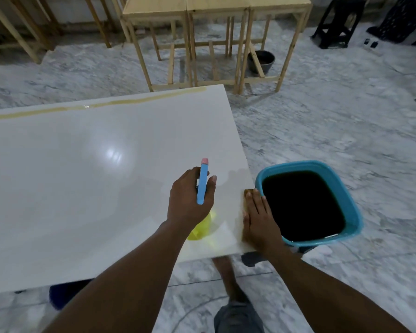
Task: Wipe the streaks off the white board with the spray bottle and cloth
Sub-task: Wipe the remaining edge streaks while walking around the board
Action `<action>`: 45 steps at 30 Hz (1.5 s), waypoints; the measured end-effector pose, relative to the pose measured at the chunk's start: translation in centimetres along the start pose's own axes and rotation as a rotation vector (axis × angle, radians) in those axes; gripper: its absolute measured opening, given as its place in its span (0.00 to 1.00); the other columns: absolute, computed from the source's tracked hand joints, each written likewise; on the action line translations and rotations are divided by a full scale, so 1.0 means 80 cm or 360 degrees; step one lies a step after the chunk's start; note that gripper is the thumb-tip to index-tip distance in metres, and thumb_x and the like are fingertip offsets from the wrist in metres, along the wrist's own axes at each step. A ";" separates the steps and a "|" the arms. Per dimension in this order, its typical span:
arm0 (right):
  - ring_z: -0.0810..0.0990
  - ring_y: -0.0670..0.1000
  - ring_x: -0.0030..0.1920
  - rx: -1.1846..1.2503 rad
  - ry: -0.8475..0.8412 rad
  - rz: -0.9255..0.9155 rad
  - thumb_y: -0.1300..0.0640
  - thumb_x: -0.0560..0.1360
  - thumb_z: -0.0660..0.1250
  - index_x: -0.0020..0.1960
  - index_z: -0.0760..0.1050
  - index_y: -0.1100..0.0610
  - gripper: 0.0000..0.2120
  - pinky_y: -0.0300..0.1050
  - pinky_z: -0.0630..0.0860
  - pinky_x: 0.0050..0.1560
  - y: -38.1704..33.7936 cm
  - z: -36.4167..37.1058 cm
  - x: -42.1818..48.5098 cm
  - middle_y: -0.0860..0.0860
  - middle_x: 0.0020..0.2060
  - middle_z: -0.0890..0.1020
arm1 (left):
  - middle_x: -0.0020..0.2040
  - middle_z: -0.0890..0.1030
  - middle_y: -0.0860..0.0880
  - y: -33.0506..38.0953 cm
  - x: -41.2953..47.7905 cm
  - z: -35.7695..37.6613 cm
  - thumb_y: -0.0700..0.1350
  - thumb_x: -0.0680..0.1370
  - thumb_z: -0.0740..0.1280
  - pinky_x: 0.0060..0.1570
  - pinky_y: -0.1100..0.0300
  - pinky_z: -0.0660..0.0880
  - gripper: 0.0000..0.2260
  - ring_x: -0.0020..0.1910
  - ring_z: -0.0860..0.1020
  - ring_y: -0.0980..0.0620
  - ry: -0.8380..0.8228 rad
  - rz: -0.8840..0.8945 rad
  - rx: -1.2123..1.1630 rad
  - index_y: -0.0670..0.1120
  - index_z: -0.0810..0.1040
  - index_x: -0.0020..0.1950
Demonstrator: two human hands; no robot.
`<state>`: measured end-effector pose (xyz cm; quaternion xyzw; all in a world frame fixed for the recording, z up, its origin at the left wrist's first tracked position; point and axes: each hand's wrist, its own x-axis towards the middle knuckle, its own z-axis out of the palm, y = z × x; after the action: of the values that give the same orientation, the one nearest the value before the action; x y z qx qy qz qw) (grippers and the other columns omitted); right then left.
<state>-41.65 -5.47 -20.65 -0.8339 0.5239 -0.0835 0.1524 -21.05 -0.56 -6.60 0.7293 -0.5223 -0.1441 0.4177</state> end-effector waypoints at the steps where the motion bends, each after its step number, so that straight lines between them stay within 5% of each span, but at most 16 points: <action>1: 0.48 0.55 0.81 0.0025 -0.0014 0.0002 0.51 0.82 0.47 0.82 0.49 0.59 0.30 0.47 0.37 0.78 0.001 0.000 -0.019 0.55 0.81 0.51 | 0.31 0.71 0.56 0.004 -0.016 -0.002 0.53 0.81 0.69 0.35 0.54 0.76 0.11 0.29 0.72 0.53 -0.0020 0.0006 -0.0003 0.45 0.80 0.51; 7: 0.55 0.56 0.81 0.0102 -0.0125 0.0112 0.64 0.76 0.67 0.81 0.54 0.60 0.37 0.50 0.56 0.78 0.008 -0.004 -0.106 0.55 0.81 0.55 | 0.34 0.75 0.55 0.020 -0.070 -0.001 0.54 0.81 0.69 0.38 0.58 0.74 0.12 0.32 0.73 0.53 -0.0155 -0.0015 0.0002 0.46 0.80 0.53; 10: 0.57 0.57 0.80 0.0293 -0.0425 0.0121 0.67 0.79 0.60 0.80 0.59 0.59 0.30 0.49 0.56 0.78 0.005 -0.056 -0.109 0.53 0.80 0.57 | 0.32 0.74 0.56 0.027 -0.077 -0.002 0.53 0.80 0.70 0.38 0.57 0.73 0.10 0.30 0.73 0.53 -0.0246 0.0032 -0.0026 0.46 0.79 0.51; 14: 0.79 0.55 0.58 0.0281 -0.0698 0.0335 0.60 0.79 0.64 0.70 0.73 0.50 0.20 0.45 0.77 0.60 0.006 -0.141 -0.076 0.53 0.65 0.77 | 0.35 0.77 0.53 0.037 -0.064 -0.010 0.51 0.80 0.70 0.38 0.55 0.74 0.08 0.34 0.77 0.47 -0.0553 0.0121 0.0028 0.46 0.79 0.48; 16: 0.80 0.52 0.52 0.0749 -0.0443 0.0675 0.61 0.78 0.65 0.63 0.77 0.53 0.15 0.44 0.76 0.54 -0.003 -0.180 -0.056 0.54 0.60 0.81 | 0.34 0.78 0.51 0.039 -0.055 -0.012 0.50 0.79 0.70 0.38 0.53 0.74 0.09 0.34 0.77 0.46 -0.0719 0.0161 0.0130 0.45 0.78 0.46; 18: 0.82 0.53 0.44 0.1733 -0.0205 0.1164 0.57 0.80 0.65 0.54 0.80 0.57 0.07 0.47 0.80 0.47 -0.019 -0.213 -0.039 0.58 0.53 0.84 | 0.36 0.79 0.48 0.043 -0.042 -0.013 0.49 0.79 0.69 0.40 0.50 0.75 0.09 0.36 0.78 0.44 -0.0879 0.0193 0.0238 0.45 0.76 0.44; 20: 0.86 0.57 0.39 0.2767 -0.0199 0.1371 0.52 0.83 0.59 0.54 0.80 0.61 0.15 0.49 0.83 0.36 -0.034 -0.226 -0.029 0.60 0.45 0.87 | 0.38 0.80 0.48 0.048 -0.026 -0.013 0.49 0.79 0.69 0.41 0.51 0.75 0.08 0.38 0.78 0.44 -0.1015 0.0223 0.0327 0.48 0.74 0.43; 22: 0.87 0.63 0.46 0.3351 -0.0176 0.1329 0.49 0.84 0.53 0.63 0.78 0.64 0.23 0.63 0.84 0.40 -0.037 -0.217 -0.014 0.63 0.52 0.86 | 0.38 0.80 0.49 0.054 -0.003 -0.009 0.49 0.79 0.68 0.39 0.53 0.72 0.08 0.38 0.78 0.45 -0.1106 0.0278 0.0441 0.50 0.73 0.42; 24: 0.84 0.66 0.53 0.3513 -0.0236 0.1375 0.44 0.82 0.53 0.66 0.77 0.63 0.28 0.70 0.79 0.52 -0.036 -0.200 0.010 0.65 0.60 0.82 | 0.37 0.75 0.53 0.061 0.022 -0.001 0.50 0.79 0.67 0.38 0.56 0.69 0.08 0.38 0.76 0.48 -0.1175 0.0333 0.0579 0.52 0.71 0.42; 27: 0.83 0.64 0.57 0.3497 -0.0355 0.1415 0.39 0.80 0.56 0.68 0.77 0.62 0.30 0.65 0.80 0.56 -0.042 -0.191 0.048 0.64 0.63 0.81 | 0.37 0.72 0.56 0.069 0.062 0.012 0.52 0.79 0.66 0.39 0.58 0.67 0.10 0.39 0.73 0.51 -0.1236 0.0340 0.0711 0.55 0.70 0.40; 30: 0.85 0.61 0.53 0.3345 -0.0391 0.1346 0.41 0.80 0.59 0.64 0.80 0.62 0.28 0.58 0.84 0.50 -0.042 -0.204 0.095 0.62 0.60 0.83 | 0.36 0.72 0.54 0.069 0.106 0.019 0.50 0.79 0.66 0.38 0.57 0.67 0.12 0.38 0.74 0.49 -0.1227 0.0323 0.0698 0.55 0.66 0.38; 34: 0.87 0.58 0.46 0.2843 -0.0306 0.1349 0.48 0.80 0.61 0.54 0.84 0.63 0.21 0.51 0.83 0.50 -0.024 -0.222 0.208 0.61 0.48 0.87 | 0.37 0.79 0.46 0.051 0.191 0.034 0.49 0.78 0.66 0.37 0.54 0.72 0.09 0.36 0.77 0.44 -0.0921 0.0185 0.0485 0.44 0.74 0.43; 37: 0.83 0.56 0.45 0.2154 -0.0202 0.1322 0.54 0.78 0.63 0.44 0.80 0.57 0.10 0.48 0.80 0.50 -0.009 -0.213 0.303 0.56 0.45 0.84 | 0.37 0.79 0.47 0.039 0.243 0.052 0.51 0.76 0.63 0.38 0.52 0.74 0.10 0.35 0.76 0.47 -0.0592 0.0131 0.0319 0.45 0.75 0.45; 42: 0.82 0.55 0.51 0.1481 -0.0005 0.0854 0.49 0.78 0.58 0.60 0.77 0.47 0.14 0.57 0.80 0.56 -0.006 -0.160 0.467 0.51 0.50 0.82 | 0.42 0.81 0.47 0.023 0.325 0.085 0.46 0.78 0.68 0.39 0.52 0.78 0.07 0.38 0.79 0.47 -0.0162 0.0146 0.0184 0.44 0.79 0.51; 45: 0.81 0.56 0.51 0.1304 0.0079 0.0603 0.49 0.78 0.55 0.67 0.73 0.47 0.19 0.57 0.79 0.57 -0.009 -0.113 0.548 0.52 0.53 0.82 | 0.43 0.82 0.49 0.013 0.361 0.098 0.44 0.78 0.70 0.38 0.66 0.75 0.07 0.36 0.77 0.53 -0.0005 0.0151 0.0148 0.43 0.80 0.54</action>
<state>-24.58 -46.08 -12.77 -0.5919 0.5945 -0.2745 0.4700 -14.85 -29.74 -4.06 0.7223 -0.5630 -0.1009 0.3888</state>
